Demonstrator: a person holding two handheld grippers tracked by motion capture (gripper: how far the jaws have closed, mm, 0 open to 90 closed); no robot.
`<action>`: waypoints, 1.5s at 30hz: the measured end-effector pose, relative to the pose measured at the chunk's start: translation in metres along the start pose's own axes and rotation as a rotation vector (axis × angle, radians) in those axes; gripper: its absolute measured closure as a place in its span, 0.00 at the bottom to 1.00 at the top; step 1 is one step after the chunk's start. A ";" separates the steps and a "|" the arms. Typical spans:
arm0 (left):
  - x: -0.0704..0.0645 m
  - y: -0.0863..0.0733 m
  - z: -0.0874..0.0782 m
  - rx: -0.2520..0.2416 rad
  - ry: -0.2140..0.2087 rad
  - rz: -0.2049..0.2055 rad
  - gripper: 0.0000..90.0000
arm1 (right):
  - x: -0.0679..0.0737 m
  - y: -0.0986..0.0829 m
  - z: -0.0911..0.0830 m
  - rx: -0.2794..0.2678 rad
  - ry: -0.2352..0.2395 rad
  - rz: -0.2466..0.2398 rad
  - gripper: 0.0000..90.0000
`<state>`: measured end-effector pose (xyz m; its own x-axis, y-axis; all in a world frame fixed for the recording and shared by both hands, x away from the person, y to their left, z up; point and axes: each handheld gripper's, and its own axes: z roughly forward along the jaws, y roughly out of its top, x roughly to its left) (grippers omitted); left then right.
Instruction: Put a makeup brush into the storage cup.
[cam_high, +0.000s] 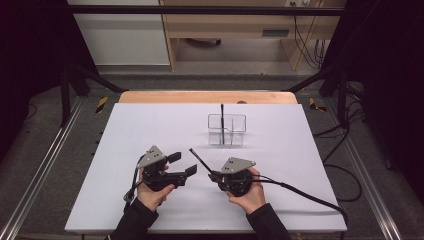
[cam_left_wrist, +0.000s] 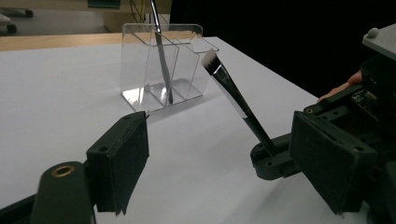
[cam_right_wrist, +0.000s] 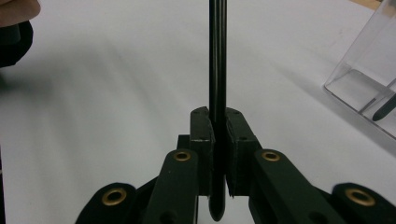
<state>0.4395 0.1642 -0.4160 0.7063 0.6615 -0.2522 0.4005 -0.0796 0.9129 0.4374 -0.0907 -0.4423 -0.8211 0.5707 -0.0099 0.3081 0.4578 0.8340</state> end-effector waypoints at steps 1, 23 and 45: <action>-0.001 0.001 0.001 -0.001 -0.006 0.000 0.21 | 0.000 0.000 0.000 -0.002 -0.002 0.000 0.93; 0.003 0.006 0.012 -0.079 -0.055 -0.098 0.34 | 0.001 0.004 -0.001 -0.078 0.026 0.058 0.94; 0.000 0.009 0.018 -0.126 -0.079 -0.157 0.56 | 0.001 0.005 -0.001 -0.111 0.037 0.083 0.93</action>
<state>0.4534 0.1502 -0.4137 0.6866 0.5975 -0.4143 0.4367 0.1167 0.8920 0.4372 -0.0884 -0.4371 -0.8131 0.5765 0.0803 0.3220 0.3306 0.8871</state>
